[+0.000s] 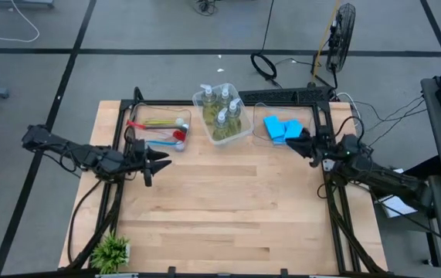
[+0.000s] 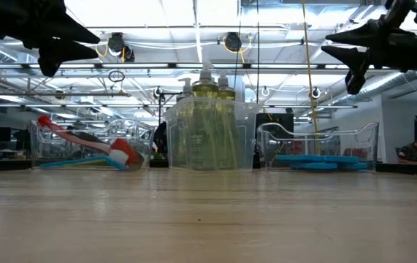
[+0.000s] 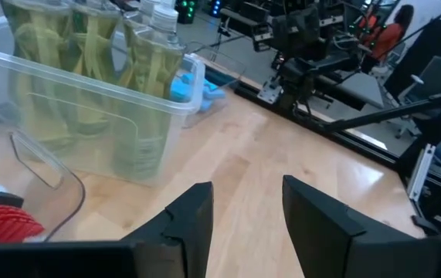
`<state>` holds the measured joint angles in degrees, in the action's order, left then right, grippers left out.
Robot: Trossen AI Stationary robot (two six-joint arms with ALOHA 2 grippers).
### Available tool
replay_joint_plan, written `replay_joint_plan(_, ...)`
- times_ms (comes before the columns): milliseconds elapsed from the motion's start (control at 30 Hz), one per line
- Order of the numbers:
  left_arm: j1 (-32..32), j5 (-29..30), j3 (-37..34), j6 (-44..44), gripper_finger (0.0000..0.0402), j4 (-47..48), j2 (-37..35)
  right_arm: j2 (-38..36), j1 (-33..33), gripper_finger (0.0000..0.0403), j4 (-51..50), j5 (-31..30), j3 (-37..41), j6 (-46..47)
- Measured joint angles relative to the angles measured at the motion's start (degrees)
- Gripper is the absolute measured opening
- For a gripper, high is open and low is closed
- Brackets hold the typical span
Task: Pick & Place Kitchen Sink Supplies
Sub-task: Return to Home Position
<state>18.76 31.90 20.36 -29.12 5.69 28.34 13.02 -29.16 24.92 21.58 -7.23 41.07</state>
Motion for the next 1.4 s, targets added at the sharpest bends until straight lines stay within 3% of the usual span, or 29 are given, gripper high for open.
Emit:
replay_joint_plan(267, 2.17, 4.12, 0.0, 0.72, 0.0157, 0.72, -0.34, -0.03, 6.12, 0.0079, -0.21, -3.34, 1.17, -0.82)
replay_joint_plan(467, 4.85, 4.72, 0.0, 0.82, 0.0157, 3.88, -3.79, -0.62, 6.31, 0.0078, -5.97, 1.05, 1.17, 0.14)
replay_joint_plan(733, 9.84, 10.24, -0.02, 1.32, 0.0157, 8.82, -7.79, -5.66, 6.31, 0.0081, -14.56, 5.51, 1.17, -0.98)
replay_joint_plan(867, 12.37, 13.93, -1.05, 0.3, 0.0157, 9.46, -8.53, -8.45, 6.31, 0.008, -21.45, 2.66, 1.15, -1.69)
replay_joint_plan(1067, 16.04, 19.17, -5.03, -2.62, 0.0157, 7.27, -8.63, -10.1, 6.31, 0.0082, -22.93, -3.69, 1.12, -6.76)
replay_joint_plan(1400, 21.42, 27.16, -10.92, -4.08, 0.0157, 2.69, -8.68, -10.08, 6.29, 0.0079, -25.15, -6.82, 1.08, -9.15)
